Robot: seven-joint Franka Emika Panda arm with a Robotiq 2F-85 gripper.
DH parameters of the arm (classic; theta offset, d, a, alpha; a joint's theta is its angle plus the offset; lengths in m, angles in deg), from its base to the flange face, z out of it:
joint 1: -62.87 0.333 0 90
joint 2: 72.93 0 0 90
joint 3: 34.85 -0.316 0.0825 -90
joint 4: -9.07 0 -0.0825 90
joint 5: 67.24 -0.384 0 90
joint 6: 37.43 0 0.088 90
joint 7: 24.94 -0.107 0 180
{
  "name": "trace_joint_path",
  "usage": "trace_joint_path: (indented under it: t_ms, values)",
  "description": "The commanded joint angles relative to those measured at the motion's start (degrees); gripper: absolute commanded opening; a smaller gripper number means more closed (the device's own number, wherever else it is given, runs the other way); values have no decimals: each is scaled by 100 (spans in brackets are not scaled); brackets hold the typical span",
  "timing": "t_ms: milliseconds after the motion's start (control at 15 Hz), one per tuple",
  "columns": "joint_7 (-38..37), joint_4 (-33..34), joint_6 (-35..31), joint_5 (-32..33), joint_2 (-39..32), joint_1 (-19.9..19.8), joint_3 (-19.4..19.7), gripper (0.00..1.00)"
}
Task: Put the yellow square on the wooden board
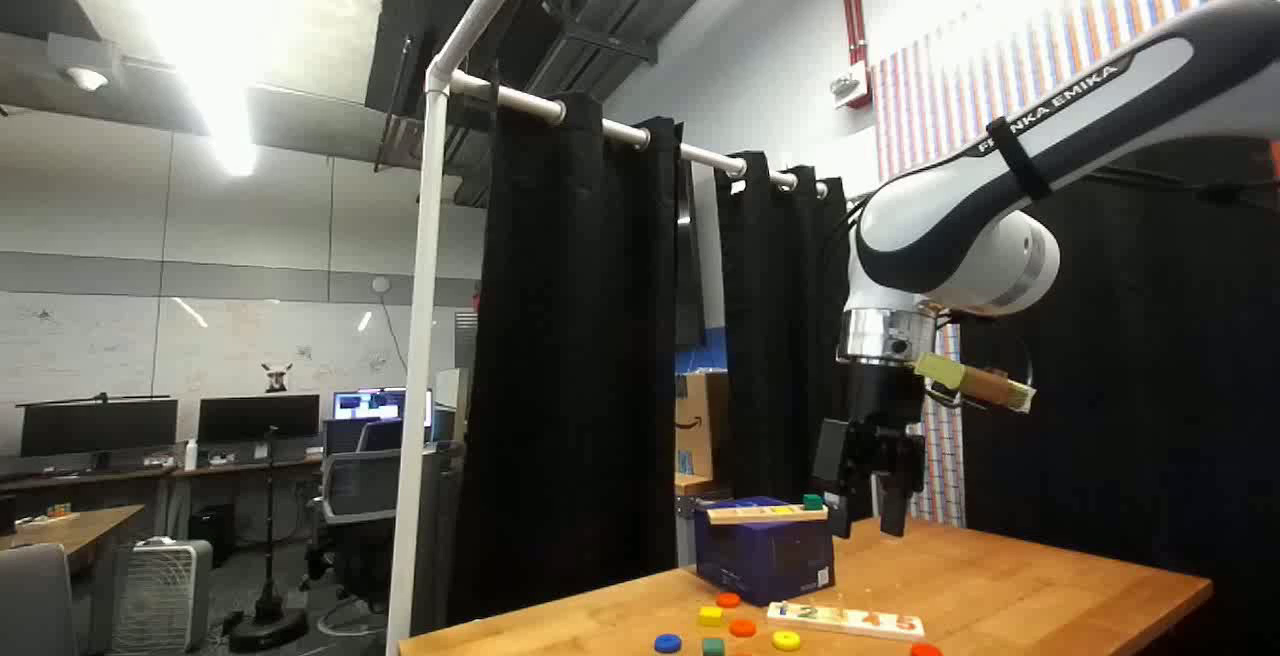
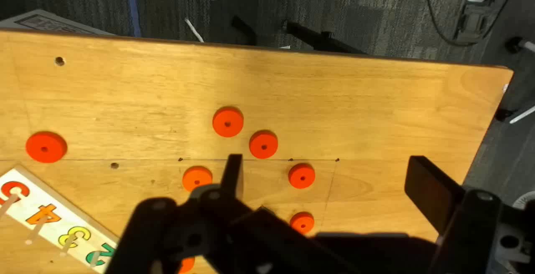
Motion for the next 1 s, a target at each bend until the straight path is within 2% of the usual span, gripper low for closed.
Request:
trace_joint_path:
  t_ms: [0, 400, 600, 933]
  values:
    - [25, 26, 21, -32, 1, -50, -43, 100]
    - [66, 45, 11, -10, 7, -45, -39, 100]
    - [101, 184, -31, 217, -144, -79, -142, 100]
    - [482, 958, 78, 903, -880, 4, -375, 100]
